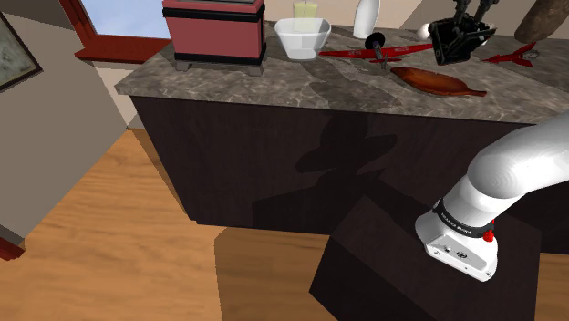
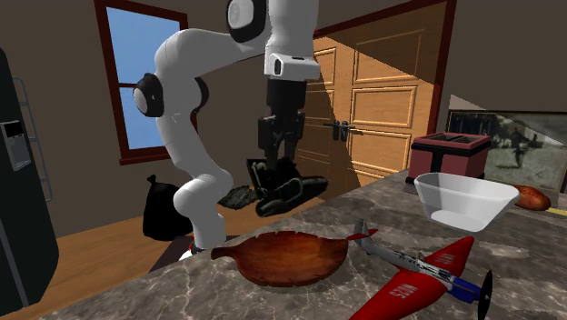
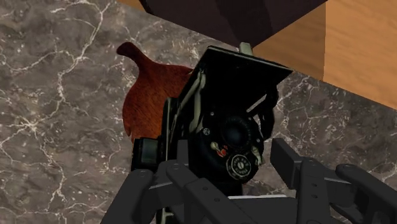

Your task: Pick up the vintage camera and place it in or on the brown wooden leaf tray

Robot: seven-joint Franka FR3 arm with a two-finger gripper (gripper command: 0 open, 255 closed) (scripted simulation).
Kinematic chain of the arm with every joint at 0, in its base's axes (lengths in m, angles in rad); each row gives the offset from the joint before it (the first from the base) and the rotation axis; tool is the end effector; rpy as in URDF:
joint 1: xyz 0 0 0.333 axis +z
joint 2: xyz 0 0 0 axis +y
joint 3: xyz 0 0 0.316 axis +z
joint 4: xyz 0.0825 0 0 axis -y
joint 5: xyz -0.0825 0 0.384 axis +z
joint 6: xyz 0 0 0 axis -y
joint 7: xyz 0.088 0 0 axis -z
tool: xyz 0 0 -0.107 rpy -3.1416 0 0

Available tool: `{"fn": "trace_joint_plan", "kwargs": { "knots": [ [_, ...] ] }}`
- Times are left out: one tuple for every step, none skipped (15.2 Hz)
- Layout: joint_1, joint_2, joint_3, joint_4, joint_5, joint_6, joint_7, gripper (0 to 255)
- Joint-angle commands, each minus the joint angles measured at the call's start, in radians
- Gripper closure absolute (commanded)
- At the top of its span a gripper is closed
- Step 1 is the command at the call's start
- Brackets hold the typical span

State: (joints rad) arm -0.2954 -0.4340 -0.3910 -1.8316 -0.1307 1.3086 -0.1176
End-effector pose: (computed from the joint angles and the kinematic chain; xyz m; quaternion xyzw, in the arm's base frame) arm 0.2696 -0.2963 0.6701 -0.9602 0.2722 0.0493 0.0376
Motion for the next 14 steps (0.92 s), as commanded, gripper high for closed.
{"fn": "trace_joint_plan", "kwargs": {
  "knots": [
    [-0.008,0.001,-0.023,-0.005,-0.013,0.01,-0.032,255],
    [-0.009,-0.005,-0.023,-0.024,-0.015,0.023,-0.031,255],
    [-0.01,-0.01,-0.024,-0.043,-0.016,0.036,-0.029,255],
    [-0.011,-0.016,-0.024,-0.061,-0.018,0.049,-0.028,255],
    [-0.012,-0.021,-0.024,-0.079,-0.02,0.062,-0.027,255],
    [-0.013,-0.025,-0.025,-0.096,-0.021,0.075,-0.025,255],
    [-0.014,-0.03,-0.025,-0.114,-0.023,0.088,-0.024,255],
    [-0.015,-0.034,-0.026,-0.131,-0.025,0.101,-0.023,255],
    [-0.016,-0.038,-0.027,-0.148,-0.026,0.114,-0.022,255],
    [-0.017,-0.042,-0.028,-0.164,-0.028,0.127,-0.021,255],
    [-0.018,-0.046,-0.028,-0.181,-0.029,0.14,-0.02,255],
    [-0.019,-0.049,-0.029,-0.197,-0.031,0.153,-0.019,255],
    [-0.02,-0.052,-0.03,-0.213,-0.032,0.166,-0.019,255],
    [-0.021,-0.055,-0.032,-0.229,-0.034,0.179,-0.018,255]
  ]
}}
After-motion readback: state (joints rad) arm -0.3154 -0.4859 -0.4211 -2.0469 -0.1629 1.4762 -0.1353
